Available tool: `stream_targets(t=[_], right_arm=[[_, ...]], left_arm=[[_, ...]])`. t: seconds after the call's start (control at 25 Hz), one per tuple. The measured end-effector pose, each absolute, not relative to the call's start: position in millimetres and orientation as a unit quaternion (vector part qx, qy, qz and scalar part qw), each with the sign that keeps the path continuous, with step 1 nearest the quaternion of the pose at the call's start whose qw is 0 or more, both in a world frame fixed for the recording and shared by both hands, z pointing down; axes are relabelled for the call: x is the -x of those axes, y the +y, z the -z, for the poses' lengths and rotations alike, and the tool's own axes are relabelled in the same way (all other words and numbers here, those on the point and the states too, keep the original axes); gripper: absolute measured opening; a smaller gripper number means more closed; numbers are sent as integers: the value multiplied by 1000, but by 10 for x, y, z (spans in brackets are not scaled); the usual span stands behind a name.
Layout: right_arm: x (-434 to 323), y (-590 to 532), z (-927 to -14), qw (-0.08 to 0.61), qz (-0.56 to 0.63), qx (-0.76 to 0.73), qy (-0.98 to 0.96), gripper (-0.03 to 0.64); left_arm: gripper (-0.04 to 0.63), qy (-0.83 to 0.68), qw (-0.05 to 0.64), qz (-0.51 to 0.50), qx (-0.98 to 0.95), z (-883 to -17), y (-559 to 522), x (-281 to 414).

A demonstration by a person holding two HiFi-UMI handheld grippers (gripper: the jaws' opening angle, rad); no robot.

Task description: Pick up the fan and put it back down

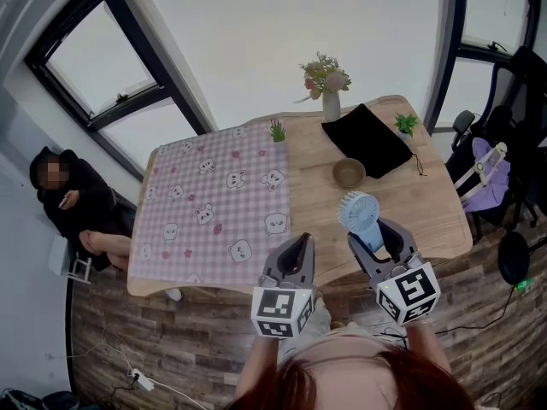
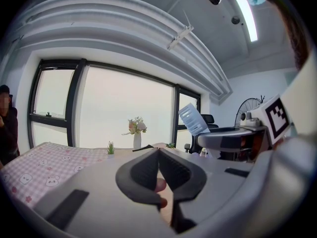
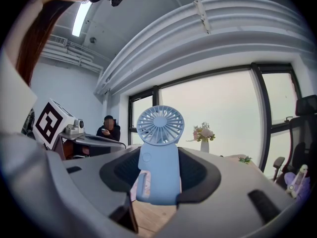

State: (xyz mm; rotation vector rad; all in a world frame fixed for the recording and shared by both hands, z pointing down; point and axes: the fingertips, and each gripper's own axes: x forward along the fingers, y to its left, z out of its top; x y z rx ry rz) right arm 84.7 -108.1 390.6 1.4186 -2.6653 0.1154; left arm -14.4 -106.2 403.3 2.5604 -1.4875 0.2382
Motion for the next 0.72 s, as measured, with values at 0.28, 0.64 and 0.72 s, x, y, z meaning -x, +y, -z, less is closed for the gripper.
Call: stream_targets(t=[0.28, 0.64, 0.72], right_arm=[[-820, -1168, -3948, 69, -39, -468, -880, 215], [-753, -1308, -4122, 90, -41, -468, -878, 215], [-752, -1357, -4167, 97, -42, -469, -877, 215]], left_arm=[[11, -501, 87, -79, -857, -4021, -1140, 178], [11, -498, 91, -81, -859, -4076, -1247, 230], [11, -497, 92, -81, -859, -4082, -1284, 240]])
